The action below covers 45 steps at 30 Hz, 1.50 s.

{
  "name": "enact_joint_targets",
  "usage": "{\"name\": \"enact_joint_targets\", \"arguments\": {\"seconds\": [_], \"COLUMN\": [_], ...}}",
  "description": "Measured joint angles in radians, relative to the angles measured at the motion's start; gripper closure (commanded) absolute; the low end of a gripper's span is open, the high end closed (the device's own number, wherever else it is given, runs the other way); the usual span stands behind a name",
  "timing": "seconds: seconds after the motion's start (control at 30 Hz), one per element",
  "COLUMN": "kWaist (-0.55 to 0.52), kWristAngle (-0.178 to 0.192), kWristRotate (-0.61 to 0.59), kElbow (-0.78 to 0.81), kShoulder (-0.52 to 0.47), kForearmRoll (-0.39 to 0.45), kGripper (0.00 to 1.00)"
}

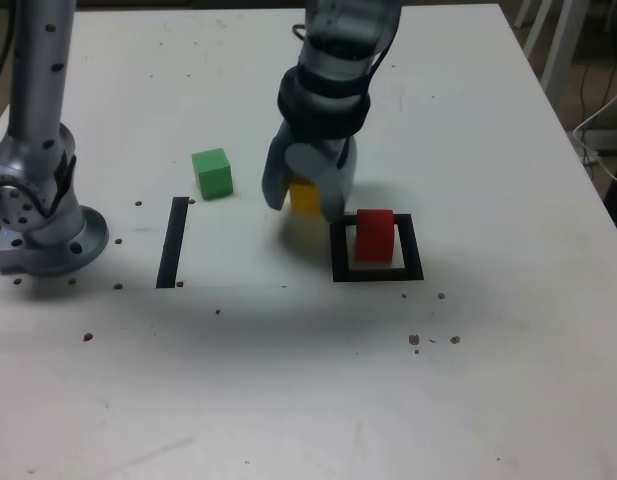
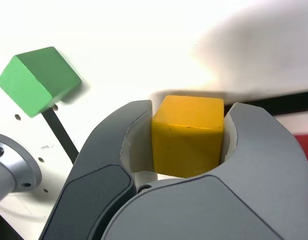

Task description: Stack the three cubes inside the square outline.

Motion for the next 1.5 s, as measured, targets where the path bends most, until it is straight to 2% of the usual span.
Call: {"name": "enact_joint_targets", "arguments": {"seconds": [0.3, 0.8, 1.07, 1.5], "kWaist": [-0.075, -0.140, -0.150, -0.124], "kWristAngle": [-0.021, -0.032, -0.067, -0.070], "kWristRotate": [-0.078, -0.151, -0.179, -0.202], "kElbow": [-0.120, -0.235, -0.293, -0.337], "kShoulder": [-0.001, 0.020, 0.086, 0.128], "kForearmRoll": [0.090, 0.154, 0.171, 0.174], "kGripper": [0.69, 0.69, 0.69, 0.69]}}
